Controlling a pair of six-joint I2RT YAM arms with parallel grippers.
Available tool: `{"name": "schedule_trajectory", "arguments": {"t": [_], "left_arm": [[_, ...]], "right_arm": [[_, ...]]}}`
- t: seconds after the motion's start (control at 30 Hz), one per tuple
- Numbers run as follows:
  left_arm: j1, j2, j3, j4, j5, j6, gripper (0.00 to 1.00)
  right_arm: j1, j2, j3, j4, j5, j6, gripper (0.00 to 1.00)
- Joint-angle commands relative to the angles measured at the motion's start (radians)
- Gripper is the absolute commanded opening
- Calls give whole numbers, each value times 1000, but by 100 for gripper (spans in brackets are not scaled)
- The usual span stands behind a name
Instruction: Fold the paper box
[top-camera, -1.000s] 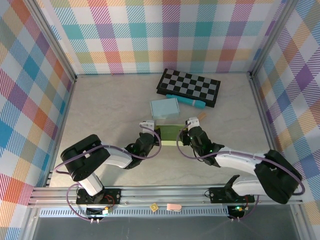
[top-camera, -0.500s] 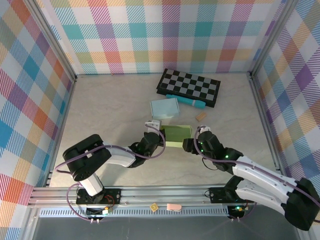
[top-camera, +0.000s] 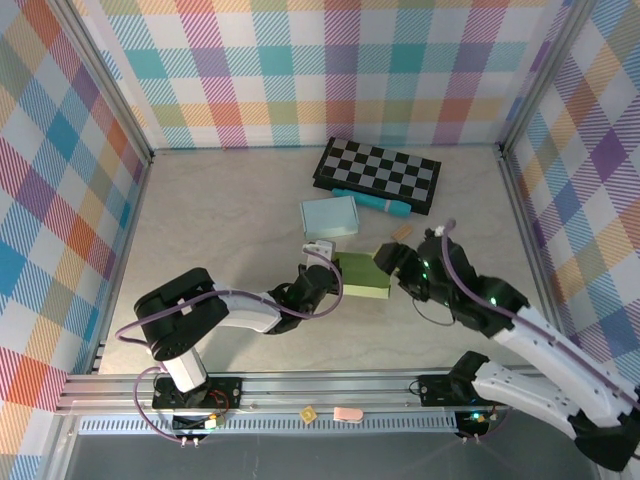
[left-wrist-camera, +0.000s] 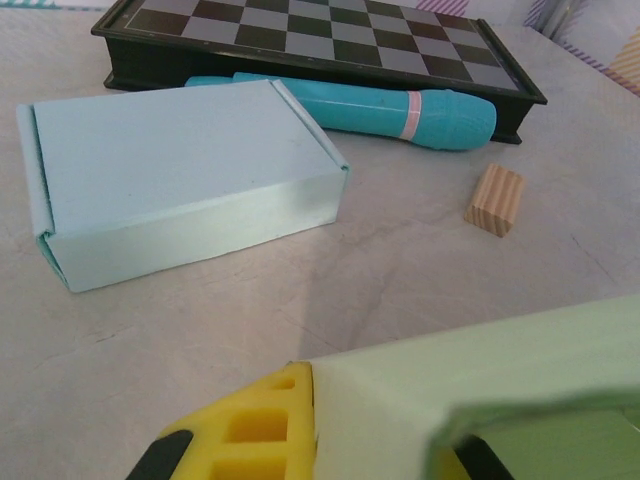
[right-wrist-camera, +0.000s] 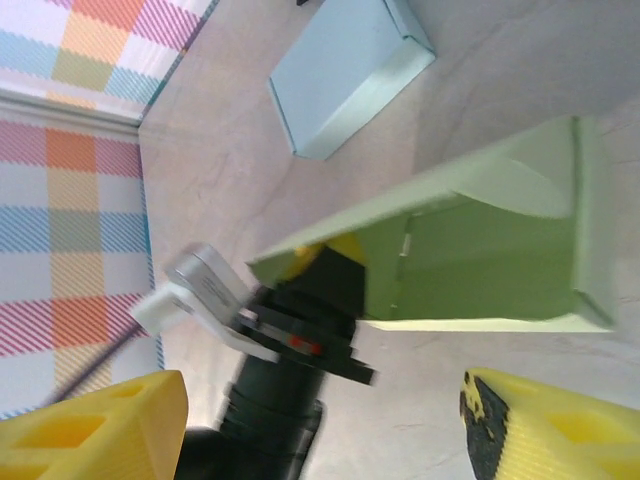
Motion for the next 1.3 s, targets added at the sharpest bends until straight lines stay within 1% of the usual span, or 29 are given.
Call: {"name": "schedule_trajectory", "arguments": {"t": [0.0,0.07,0.13,0.2,0.3,0.37,0.5,0.67,0.73,0.9,1.03,1.13,1.27], "left_arm": [[-24,26,2,-124,-9,-40,6],[-32,27,8,-139,-9,-53,6],[-42,34,22,-159,-14,-59,6],[-50,43,28,-163,-21,-66,6],[-55,47,28,-165,-30,-73,6],[-54,47,30,-164,-34,-72,6],[-56,48,37,-176,-29,-72,6],[-55,45,36,-190,-29,-72,7],[-55,46,36,-191,-29,-74,6],[-56,45,40,-201,-32,-74,7],[-55,43,48,-217,-33,-74,7],[-55,38,51,-231,-30,-79,11],[-68,3,48,-278,-39,-102,33]], "right_arm": [[5,142,153,-145,-8,206,69],[5,189,182,-150,-37,311,64],[6,211,160,-85,-54,396,61],[-4,242,149,-61,-59,470,60],[-31,292,135,-10,-115,550,59],[-38,325,133,-6,-129,599,60],[-55,364,106,54,-113,646,58],[-96,408,104,62,-121,662,53],[-104,418,89,80,-133,675,48],[-104,426,70,74,-166,692,29],[-104,396,28,63,-166,712,21],[-104,377,-7,68,-167,722,15],[-104,364,-44,82,-169,726,8]]}}
